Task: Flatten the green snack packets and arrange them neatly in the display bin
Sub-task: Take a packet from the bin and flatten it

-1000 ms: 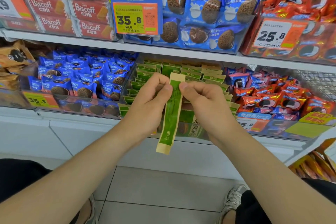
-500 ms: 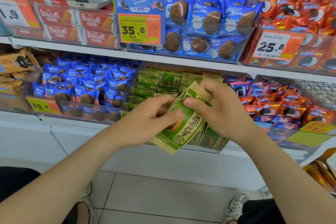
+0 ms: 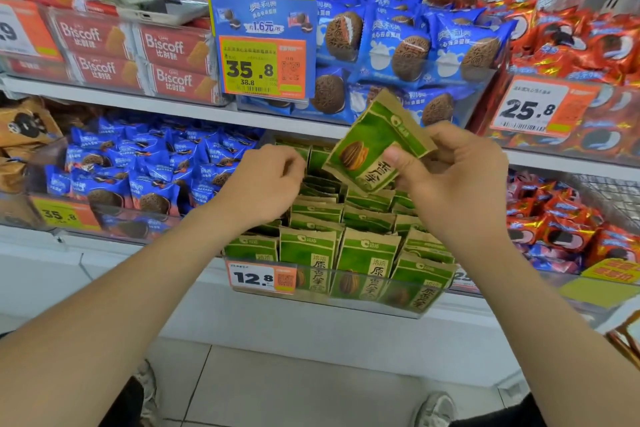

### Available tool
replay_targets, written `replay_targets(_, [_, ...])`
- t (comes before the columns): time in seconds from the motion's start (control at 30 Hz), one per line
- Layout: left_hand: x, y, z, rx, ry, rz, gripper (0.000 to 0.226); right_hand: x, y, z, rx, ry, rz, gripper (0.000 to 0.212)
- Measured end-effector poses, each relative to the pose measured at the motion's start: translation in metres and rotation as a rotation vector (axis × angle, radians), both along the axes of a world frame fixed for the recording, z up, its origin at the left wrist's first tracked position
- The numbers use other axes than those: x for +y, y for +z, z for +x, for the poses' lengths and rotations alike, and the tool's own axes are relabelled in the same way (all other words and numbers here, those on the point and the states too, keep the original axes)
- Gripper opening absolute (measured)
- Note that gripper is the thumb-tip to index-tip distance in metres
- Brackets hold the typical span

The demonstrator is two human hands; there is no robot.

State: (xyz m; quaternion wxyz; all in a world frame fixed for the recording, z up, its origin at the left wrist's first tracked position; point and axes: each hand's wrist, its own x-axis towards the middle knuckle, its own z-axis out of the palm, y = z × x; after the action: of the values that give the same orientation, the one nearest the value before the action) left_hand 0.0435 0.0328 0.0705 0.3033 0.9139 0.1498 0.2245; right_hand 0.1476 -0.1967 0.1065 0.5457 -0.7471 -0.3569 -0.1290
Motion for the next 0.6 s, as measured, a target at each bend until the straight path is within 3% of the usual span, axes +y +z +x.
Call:
replay_targets(0.1, [0.010, -0.003, 0.018, 0.189, -0.014, 0.179, 0.028, 0.014, -0.009, 0.009, -0.205, -0.083, -0.161, 0.015])
replay_targets(0.27, [0.016, 0.004, 0.027, 0.410, -0.061, 0.236, 0.048, 0.038, -0.025, 0.016, -0.221, -0.091, -0.169, 0.008])
replay_targets(0.33, [0.018, 0.002, 0.025, 0.476, -0.085, 0.251, 0.044, 0.045, -0.028, 0.018, -0.237, -0.104, -0.157, 0.007])
replay_targets(0.47, [0.021, -0.012, 0.021, 0.502, -0.129, 0.286, 0.035, 0.057, -0.034, 0.023, -0.244, -0.079, -0.209, 0.011])
replay_targets(0.6, [0.027, -0.020, 0.018, 0.450, -0.131, 0.242, 0.029, 0.070, -0.043, 0.033, -0.339, -0.019, -0.497, 0.012])
